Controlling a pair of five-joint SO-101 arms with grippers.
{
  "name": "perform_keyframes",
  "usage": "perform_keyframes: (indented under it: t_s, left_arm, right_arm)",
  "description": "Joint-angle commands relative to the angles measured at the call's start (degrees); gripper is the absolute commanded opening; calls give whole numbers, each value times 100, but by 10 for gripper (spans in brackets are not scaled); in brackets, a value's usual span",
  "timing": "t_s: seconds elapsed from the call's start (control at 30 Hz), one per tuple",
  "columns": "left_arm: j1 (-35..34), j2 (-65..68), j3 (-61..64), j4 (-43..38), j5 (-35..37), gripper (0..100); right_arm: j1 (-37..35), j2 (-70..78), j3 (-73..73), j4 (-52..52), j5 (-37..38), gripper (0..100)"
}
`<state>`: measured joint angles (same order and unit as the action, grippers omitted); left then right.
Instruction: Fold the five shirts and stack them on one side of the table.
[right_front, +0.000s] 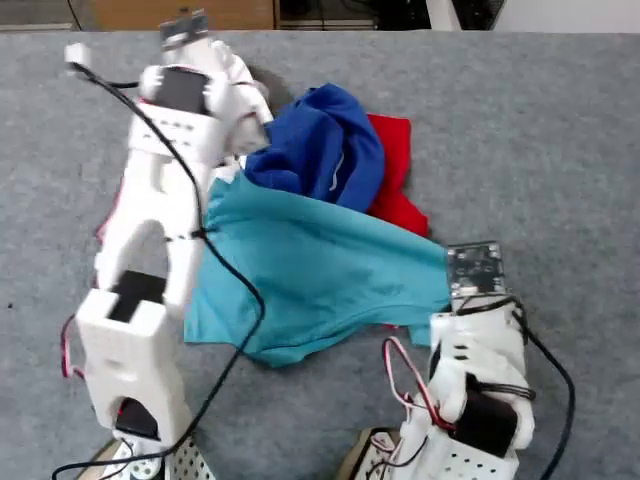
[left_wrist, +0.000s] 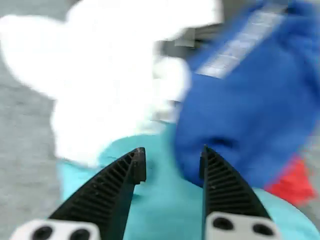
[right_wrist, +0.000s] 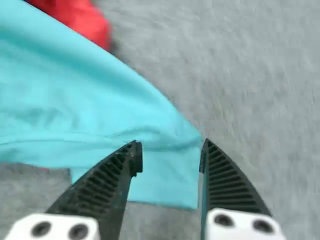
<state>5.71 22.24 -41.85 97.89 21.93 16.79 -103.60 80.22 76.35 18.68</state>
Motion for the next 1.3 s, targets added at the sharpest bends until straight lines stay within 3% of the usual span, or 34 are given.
perform_keyframes:
  t_s: [0.0, 0.27, 0.5, 0.67, 0.87, 1.07, 1.27]
  left_arm:
    - [-756, -84, 237, 70, -651, 187]
    - [-1864, -338, 607, 299, -2101, 182]
    - [-2259, -1895, 1662, 290, -2681, 183]
    - [-2259, -3037, 2629, 290, -2752, 186]
    - [-2629, -3934, 3692, 281, -2760, 186]
    - [-3226, -4391, 4800, 79, -2769, 186]
    - [-3349, -4857, 5530, -114, -2769, 183]
  right_arm:
    - [-541, -593, 13, -431, 9, 207]
    - [-1059, 1376, -1059, -712, -53, 207]
    - [-1912, 4708, -3292, -756, -1116, 207]
    - [-2949, 6176, -4198, -765, -2171, 207]
    - [-4048, 7442, -4778, -818, -2611, 207]
    - [-4163, 9112, -5455, -1336, -2690, 203]
    - [-4136, 10835, -6211, -1266, -2681, 200]
